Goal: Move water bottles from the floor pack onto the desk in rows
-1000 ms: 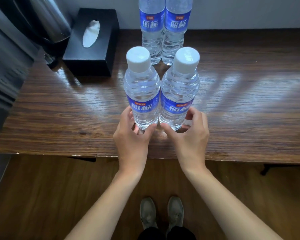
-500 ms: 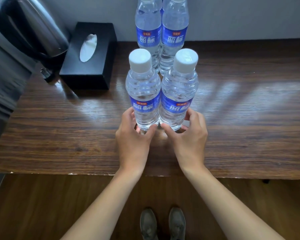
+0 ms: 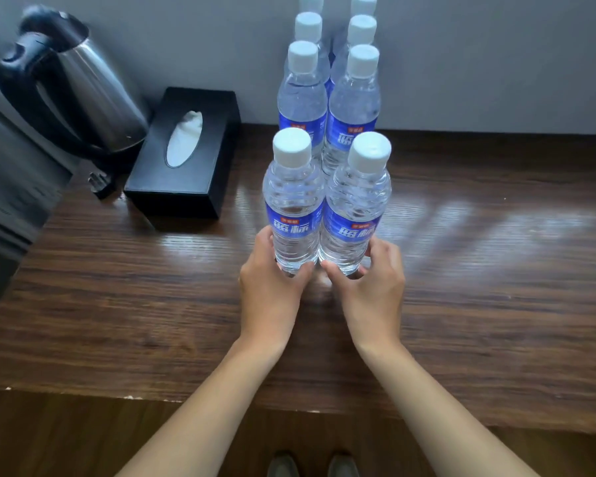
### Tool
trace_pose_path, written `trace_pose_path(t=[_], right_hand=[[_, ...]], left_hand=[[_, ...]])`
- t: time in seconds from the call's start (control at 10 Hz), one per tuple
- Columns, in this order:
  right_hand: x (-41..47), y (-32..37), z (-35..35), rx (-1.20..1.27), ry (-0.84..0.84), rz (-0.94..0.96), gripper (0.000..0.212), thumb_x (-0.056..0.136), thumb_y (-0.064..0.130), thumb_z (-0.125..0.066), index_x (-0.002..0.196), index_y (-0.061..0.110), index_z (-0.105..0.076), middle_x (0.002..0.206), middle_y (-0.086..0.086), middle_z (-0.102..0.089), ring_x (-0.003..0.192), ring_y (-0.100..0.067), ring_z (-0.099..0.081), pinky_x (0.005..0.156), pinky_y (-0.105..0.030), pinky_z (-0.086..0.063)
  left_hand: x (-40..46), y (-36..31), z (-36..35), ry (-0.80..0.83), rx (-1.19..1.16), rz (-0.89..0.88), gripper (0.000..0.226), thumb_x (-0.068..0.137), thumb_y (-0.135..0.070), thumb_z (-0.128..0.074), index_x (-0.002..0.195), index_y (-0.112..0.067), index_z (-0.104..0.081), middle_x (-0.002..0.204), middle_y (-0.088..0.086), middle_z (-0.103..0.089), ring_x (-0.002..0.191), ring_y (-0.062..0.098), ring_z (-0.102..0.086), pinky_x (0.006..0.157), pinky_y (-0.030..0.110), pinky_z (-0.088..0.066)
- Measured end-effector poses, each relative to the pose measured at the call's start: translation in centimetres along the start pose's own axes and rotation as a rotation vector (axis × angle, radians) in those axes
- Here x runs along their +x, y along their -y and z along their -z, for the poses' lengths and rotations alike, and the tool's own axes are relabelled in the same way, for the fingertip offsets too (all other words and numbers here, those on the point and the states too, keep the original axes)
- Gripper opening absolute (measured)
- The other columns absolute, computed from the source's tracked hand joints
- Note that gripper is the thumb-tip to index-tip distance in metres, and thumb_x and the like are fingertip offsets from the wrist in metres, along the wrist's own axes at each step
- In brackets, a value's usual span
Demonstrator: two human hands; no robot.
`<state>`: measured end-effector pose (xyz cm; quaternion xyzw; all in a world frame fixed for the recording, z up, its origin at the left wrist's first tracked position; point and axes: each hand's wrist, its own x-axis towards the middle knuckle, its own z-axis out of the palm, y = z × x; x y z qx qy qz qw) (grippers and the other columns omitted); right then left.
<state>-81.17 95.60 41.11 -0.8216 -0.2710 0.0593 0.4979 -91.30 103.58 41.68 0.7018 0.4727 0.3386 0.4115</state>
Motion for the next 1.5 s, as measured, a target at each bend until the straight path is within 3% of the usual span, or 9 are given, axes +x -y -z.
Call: trace_pose_path(t=[0.4,0.8,1.0,1.2,1.4,1.5], right_hand=[[4.0,-0.3,-1.5,-0.027,0.006,0.027,0.051,0.068,0.034,-0.082,0.112,0.024,-0.058,0.100,0.009,-0.049,0.092,-0.009,-0.057,0.079,-0.036,-0.056],[7.1,-0.3,-2.4,-0.071,0.017,0.045,0.049,0.067,0.036,-0.083,0.109,0.027,-0.059,0.099,0.009,-0.049,0.090,-0.013,-0.059,0.078,-0.034,-0.052],[7.0,-0.2,-2.5,-0.092,0.008,0.044,0.047,0.067,0.039,-0.082,0.106,0.027,-0.058,0.100,0.010,-0.049,0.091,-0.013,-0.058,0.075,-0.032,-0.051],[6.9,-0.1,-2.8,-0.120,0.012,0.025,0.050,0.067,0.038,-0.081,0.107,0.024,-0.055,0.103,0.008,-0.048,0.095,-0.017,-0.056,0.078,-0.037,-0.051],[7.5,-0.6,-2.4,0.069,0.182,-0.155,0.065,0.061,0.039,-0.086,0.117,0.028,-0.054,0.110,0.010,-0.048,0.106,-0.010,-0.056,0.093,-0.033,-0.050],[7.0,-0.7,-1.8,0.105,0.183,-0.194,0.068,0.062,0.037,-0.086,0.121,0.026,-0.054,0.114,0.009,-0.050,0.106,-0.006,-0.054,0.095,-0.026,-0.045]], left_hand=[[4.1,-0.1,-1.7,0.033,0.035,0.058,0.055,0.066,-0.025,-0.085,0.107,-0.040,-0.052,0.096,-0.015,-0.074,0.085,0.013,-0.073,0.075,0.046,-0.059],[7.1,-1.1,-3.0,0.020,0.083,0.048,0.049,0.063,-0.036,-0.081,0.105,-0.034,-0.055,0.093,-0.010,-0.075,0.089,0.013,-0.073,0.078,0.042,-0.059],[7.1,-1.3,-2.8,0.014,0.114,0.034,0.044,0.066,-0.032,-0.084,0.100,-0.032,-0.055,0.090,-0.011,-0.074,0.087,0.014,-0.072,0.078,0.041,-0.057],[6.8,-1.5,-2.6,0.019,0.153,0.046,0.051,0.067,-0.033,-0.084,0.109,-0.034,-0.056,0.100,-0.013,-0.074,0.096,0.015,-0.071,0.082,0.039,-0.056],[7.4,-0.7,-2.6,0.140,-0.175,0.212,0.070,0.066,-0.015,-0.087,0.121,-0.041,-0.052,0.109,-0.022,-0.070,0.108,-0.002,-0.064,0.099,0.036,-0.052],[7.1,-0.7,-2.2,0.152,-0.250,0.293,0.083,0.068,-0.008,-0.087,0.138,-0.028,-0.045,0.128,-0.016,-0.062,0.121,0.001,-0.057,0.108,0.034,-0.046]])
